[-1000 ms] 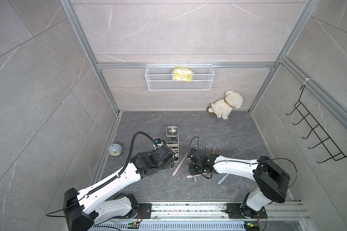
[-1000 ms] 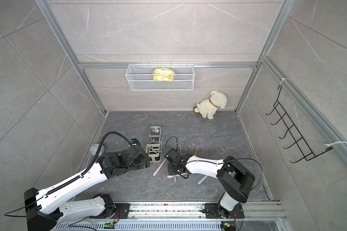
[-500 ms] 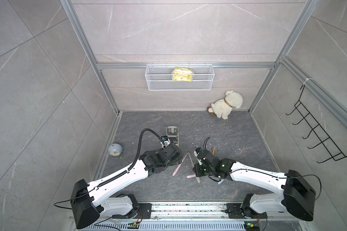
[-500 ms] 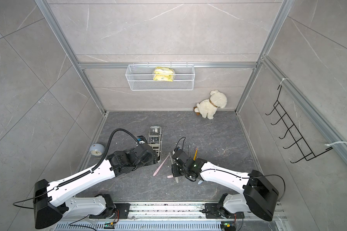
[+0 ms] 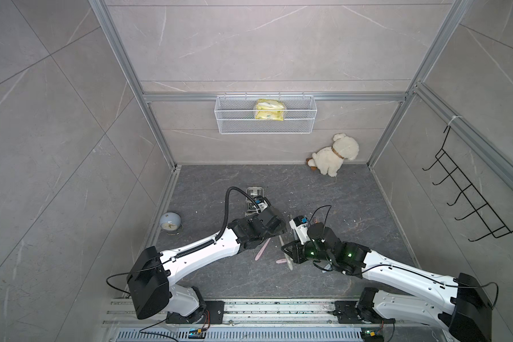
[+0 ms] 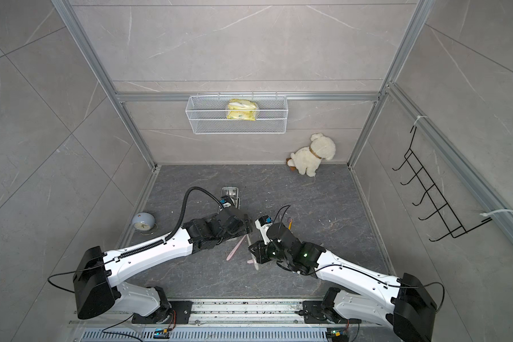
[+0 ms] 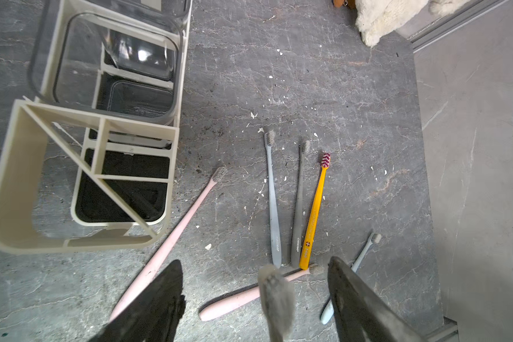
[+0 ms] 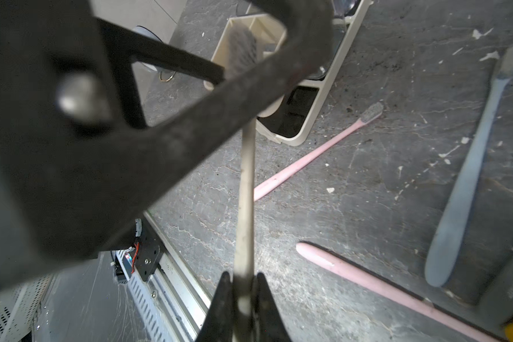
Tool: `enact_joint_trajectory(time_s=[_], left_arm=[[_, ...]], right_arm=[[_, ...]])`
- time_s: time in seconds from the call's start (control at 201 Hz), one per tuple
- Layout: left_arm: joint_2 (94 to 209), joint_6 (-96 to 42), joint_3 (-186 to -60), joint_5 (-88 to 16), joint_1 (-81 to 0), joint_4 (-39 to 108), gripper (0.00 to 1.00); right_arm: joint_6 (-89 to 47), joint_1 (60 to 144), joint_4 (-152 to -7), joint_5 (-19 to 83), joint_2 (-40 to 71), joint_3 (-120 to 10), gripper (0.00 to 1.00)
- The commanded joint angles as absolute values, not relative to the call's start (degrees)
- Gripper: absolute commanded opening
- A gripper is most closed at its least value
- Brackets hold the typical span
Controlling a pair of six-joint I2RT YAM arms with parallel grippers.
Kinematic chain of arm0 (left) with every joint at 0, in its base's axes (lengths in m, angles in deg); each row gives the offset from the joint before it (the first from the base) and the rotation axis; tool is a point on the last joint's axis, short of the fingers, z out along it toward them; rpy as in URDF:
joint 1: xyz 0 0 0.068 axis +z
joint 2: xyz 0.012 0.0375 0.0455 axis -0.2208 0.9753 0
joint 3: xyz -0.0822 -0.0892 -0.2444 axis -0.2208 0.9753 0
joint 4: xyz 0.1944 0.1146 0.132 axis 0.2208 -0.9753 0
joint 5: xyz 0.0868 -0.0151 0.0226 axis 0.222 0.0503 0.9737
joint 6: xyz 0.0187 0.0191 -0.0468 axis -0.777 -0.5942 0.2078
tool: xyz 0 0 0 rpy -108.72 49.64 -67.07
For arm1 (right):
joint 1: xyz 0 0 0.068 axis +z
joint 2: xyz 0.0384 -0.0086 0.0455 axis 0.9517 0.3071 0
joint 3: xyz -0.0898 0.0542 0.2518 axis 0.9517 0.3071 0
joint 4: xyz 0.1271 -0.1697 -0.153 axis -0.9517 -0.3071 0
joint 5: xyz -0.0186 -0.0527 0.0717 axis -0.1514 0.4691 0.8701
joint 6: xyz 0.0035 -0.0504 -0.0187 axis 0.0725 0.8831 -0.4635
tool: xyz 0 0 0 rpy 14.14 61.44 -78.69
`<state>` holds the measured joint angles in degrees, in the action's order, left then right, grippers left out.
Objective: Place the toothbrush into the toothbrush holder
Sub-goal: Pick up the toothbrush from the center of the board.
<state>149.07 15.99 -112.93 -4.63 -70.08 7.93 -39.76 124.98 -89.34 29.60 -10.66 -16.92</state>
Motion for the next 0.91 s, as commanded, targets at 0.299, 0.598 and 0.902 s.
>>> enact_joint_trajectory(time_s=[0.299,0.598,0.902], left_arm=[[149.66,18.12,-112.44,-1.85,-70.43,12.75,0.46],[148.62,17.34,-111.57,-3.59,-70.29,14.0,0.03],[142.83,3.51,-117.8,6.57,-67.99,4.64,0.0]], right_arm=[[-41.21,125.42,-84.96,32.54,-14.01,-15.03,0.14],[-41.12,125.53,-83.43,32.81,-12.72,-14.71,0.17],[-36.37,125.48,-94.67,23.66,-18.93,-16.6,0.8]])
